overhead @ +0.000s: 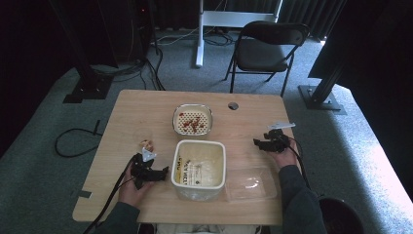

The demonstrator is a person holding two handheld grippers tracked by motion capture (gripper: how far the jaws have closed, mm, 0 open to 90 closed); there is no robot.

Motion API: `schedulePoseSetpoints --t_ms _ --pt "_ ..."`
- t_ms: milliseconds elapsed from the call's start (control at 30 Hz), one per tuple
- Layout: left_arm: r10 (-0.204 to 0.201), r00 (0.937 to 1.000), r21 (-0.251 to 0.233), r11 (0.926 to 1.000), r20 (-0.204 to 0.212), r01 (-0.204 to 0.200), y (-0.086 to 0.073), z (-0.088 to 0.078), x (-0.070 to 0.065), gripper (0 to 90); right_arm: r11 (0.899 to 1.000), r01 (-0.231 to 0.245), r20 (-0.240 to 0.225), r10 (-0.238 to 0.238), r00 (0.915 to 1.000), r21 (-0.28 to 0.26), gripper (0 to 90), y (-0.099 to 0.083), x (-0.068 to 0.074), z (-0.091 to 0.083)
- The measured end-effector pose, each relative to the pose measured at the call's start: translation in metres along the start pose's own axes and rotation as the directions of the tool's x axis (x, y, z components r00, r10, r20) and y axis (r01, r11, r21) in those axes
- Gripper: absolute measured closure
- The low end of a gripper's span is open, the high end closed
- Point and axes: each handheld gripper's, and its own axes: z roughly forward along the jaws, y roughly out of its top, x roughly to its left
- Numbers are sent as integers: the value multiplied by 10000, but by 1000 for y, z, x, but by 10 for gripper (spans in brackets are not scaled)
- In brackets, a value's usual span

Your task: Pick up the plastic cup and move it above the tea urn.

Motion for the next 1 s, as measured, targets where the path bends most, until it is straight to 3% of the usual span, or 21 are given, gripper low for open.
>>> schedulePoseSetpoints --t_ms 300,433,533,667,767,933,1000 --pt "1 10000 -6 10000 7 -1 0 0 0 103 9981 -176 99 182 9998 -586 478 -7 15 -50" --pt "0 10000 -8 10000 8 0 0 0 0 103 9988 -95 279 109 9996 -490 485 -20 26 -71" --pt "1 10000 -4 10000 2 -1 0 0 0 103 9982 -341 293 356 9989 -497 504 -35 32 -85" --pt "2 10000 -4 10000 3 -2 0 0 0 103 9975 -662 257 668 9974 -227 531 -53 37 -91" --pt "0 10000 -5 10000 3 0 0 0 0 103 9969 -782 -111 781 9969 -87 542 -64 43 -90" --pt "2 10000 -4 10000 2 -2 0 0 0 103 9980 -586 -265 592 9979 243 578 -72 56 -83" --pt "1 10000 -5 10000 3 -1 0 0 0 103 9970 -510 -31 513 9987 579 607 -73 57 -78"
